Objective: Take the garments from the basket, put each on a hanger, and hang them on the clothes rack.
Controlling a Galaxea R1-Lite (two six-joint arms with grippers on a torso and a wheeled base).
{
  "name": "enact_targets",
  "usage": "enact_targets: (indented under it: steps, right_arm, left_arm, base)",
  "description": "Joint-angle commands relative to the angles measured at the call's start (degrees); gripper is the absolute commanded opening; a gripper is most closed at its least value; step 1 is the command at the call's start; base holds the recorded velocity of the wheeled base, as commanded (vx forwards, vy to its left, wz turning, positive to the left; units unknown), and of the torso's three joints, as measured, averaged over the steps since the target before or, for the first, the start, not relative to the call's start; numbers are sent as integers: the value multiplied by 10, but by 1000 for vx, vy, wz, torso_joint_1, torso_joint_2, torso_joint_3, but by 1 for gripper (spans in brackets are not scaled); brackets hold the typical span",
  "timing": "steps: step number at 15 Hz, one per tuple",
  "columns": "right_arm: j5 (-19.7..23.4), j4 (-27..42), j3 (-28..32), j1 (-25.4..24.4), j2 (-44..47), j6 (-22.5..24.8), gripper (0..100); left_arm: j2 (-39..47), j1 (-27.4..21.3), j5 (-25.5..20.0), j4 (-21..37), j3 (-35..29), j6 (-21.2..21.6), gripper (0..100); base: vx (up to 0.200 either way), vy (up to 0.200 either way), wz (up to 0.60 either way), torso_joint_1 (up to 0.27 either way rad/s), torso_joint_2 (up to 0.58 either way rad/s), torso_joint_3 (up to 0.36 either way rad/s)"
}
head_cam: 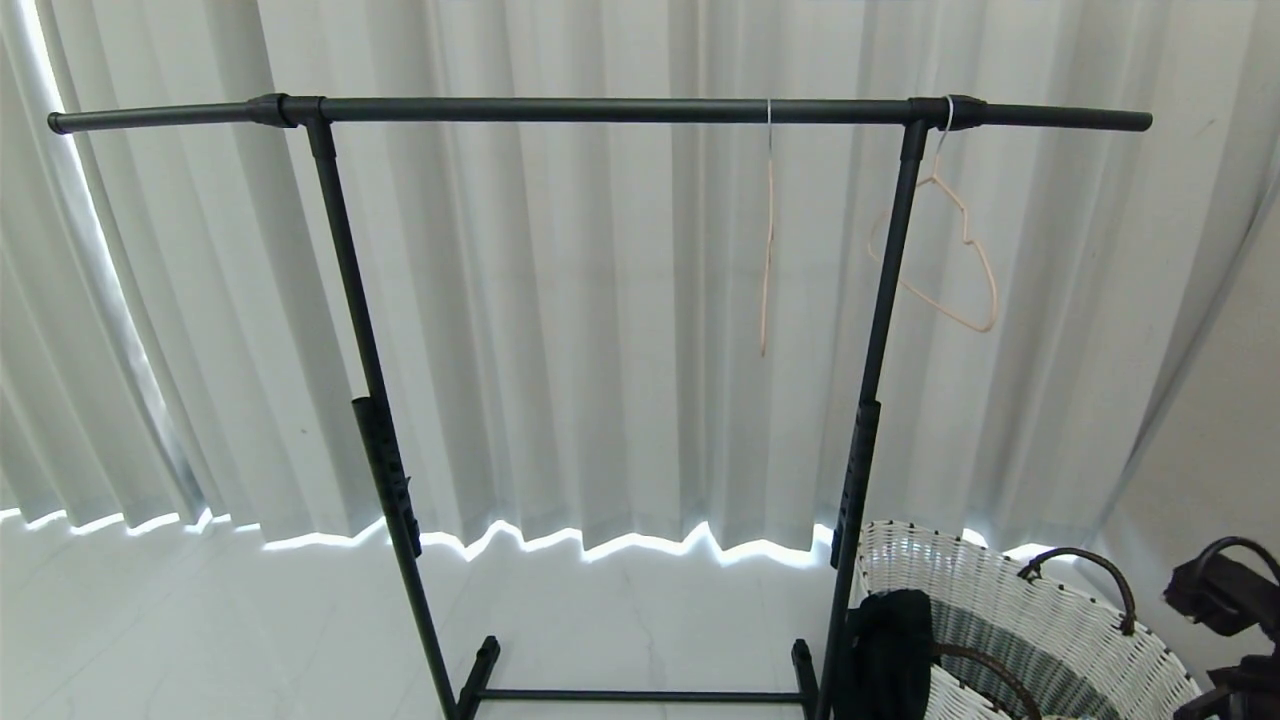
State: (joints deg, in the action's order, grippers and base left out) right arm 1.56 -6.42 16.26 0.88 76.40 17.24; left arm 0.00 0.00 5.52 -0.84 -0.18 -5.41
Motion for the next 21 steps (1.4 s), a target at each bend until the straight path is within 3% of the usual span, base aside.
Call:
enact_targets:
  steps: [1,8,14,21]
  right_arm:
    - [-21,-25,-11,20,137,42,100]
    - [-53,-172,-10,19,268,54,100]
    - [-68,-175,-3,20,297,68,100]
    - [-83,-246,-5,19,352,68,100]
  left_arm:
    - [0,0,0,0,0,0,100]
    - [0,0,0,0,0,0,100]
    - [0,0,0,0,0,1,100]
    - [0,0,0,0,0,0,100]
  base:
    - [0,0,0,0,0,0]
    - [0,0,0,0,0,0]
    - [0,0,0,0,0,0]
    - [0,0,0,0,0,0]
